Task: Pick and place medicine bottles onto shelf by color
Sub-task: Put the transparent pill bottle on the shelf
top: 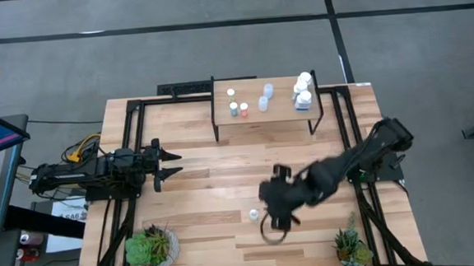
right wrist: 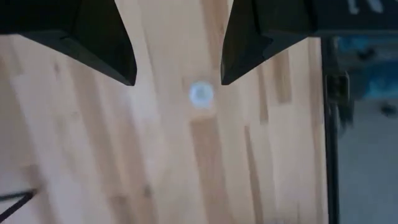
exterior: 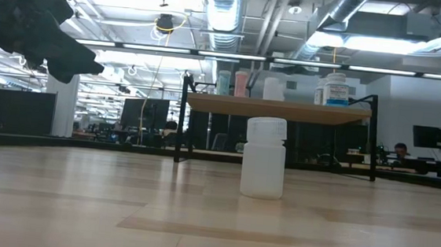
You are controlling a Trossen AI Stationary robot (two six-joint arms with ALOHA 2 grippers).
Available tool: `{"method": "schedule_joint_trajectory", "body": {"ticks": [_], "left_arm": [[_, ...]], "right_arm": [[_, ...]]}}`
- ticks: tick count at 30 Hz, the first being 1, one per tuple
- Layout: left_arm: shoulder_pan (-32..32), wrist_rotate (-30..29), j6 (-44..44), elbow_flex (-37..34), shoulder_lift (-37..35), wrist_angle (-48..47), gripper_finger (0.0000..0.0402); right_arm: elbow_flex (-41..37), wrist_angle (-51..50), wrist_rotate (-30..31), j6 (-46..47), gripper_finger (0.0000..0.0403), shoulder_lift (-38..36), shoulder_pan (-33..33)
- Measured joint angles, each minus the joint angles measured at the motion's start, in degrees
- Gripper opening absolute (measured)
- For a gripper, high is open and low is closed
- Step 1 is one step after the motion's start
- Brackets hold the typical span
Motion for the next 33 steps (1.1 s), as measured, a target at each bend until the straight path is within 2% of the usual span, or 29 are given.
{"method": "schedule_joint_trajectory", "body": {"ticks": [8, 15, 18, 21, 29, 33], "left_arm": [[0.0, 0.0, 0.0, 0.0, 0.4, 0.0, 0.0195], [0.0, 0.0, 0.0, 0.0, 0.4, 0.0, 0.0195], [0.0, 0.0, 0.0, 0.0, 0.4, 0.0, 0.0195], [0.0, 0.0, 0.0, 0.0, 0.4, 0.0, 0.0195], [0.0, 0.0, 0.0, 0.0, 0.4, 0.0, 0.0195], [0.0, 0.0, 0.0, 0.0, 0.4, 0.0, 0.0195]], "right_arm": [[0.0, 1.6, -1.2, -0.7, 0.0256, 9.9, 6.5], [0.0, 8.0, -4.1, 6.4, 0.0256, 14.5, 7.1], [-1.3, 10.3, -4.1, 6.1, 0.0256, 14.3, 6.6], [-5.8, 12.3, -4.5, 6.1, 0.0256, 13.0, 5.6], [-26.6, 30.1, -4.4, 7.5, 0.0256, -0.4, 1.2], [-31.5, 34.2, -5.1, 8.0, 0.0256, -1.5, 0.7]]}}
